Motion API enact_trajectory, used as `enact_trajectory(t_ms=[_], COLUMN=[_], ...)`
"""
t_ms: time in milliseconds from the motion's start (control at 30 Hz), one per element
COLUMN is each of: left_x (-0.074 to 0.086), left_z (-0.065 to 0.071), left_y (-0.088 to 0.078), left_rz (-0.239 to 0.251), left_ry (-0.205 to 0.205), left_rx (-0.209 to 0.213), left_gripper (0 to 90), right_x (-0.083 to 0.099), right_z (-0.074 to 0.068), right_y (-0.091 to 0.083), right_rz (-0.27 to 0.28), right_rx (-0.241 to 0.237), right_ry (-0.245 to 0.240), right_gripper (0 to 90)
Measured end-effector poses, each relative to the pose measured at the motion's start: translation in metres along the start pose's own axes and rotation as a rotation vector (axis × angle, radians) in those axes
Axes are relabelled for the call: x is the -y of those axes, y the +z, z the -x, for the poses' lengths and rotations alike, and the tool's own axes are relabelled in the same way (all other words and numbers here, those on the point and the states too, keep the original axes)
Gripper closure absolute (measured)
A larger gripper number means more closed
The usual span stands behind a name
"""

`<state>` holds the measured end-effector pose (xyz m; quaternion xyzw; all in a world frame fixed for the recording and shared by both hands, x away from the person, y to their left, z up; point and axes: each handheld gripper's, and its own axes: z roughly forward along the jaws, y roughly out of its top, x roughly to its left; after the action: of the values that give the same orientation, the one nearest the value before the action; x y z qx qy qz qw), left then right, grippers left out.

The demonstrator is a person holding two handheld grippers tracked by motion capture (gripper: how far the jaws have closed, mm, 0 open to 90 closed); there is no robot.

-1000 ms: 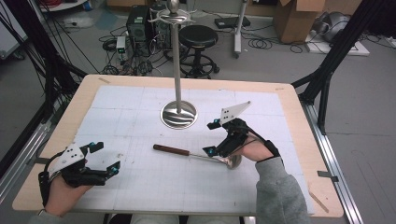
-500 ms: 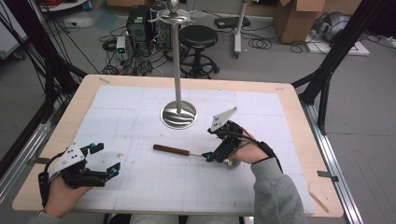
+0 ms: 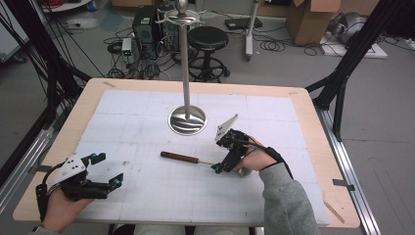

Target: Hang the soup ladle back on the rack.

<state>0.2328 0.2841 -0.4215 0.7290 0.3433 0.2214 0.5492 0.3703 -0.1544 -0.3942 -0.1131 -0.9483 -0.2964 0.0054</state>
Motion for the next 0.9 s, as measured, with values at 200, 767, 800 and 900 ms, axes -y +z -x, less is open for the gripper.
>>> enact_trajectory(t_ms=[200,767,800,900], left_x=[0.001,0.002,0.002,0.002], left_z=[0.0,0.001,0.001,0.001], left_y=[-0.003,-0.004,-0.003,-0.003], left_rz=[-0.001,-0.004,-0.005,-0.008], left_ry=[0.003,0.002,0.002,0.003], left_rx=[-0.004,-0.004,-0.004,-0.002], left_gripper=[3.1,3.1,3.1,3.1], right_x=[-0.005,-0.006,-0.006,-0.004], right_z=[-0.004,-0.005,-0.004,-0.003], right_y=[0.005,0.025,0.025,0.024], right_rz=[-0.065,-0.231,-0.235,-0.247], right_rx=[0.025,0.019,0.02,0.026], right_ry=[-0.027,-0.043,-0.039,-0.026], right_gripper=[2.1,41.6,43.2,49.4])
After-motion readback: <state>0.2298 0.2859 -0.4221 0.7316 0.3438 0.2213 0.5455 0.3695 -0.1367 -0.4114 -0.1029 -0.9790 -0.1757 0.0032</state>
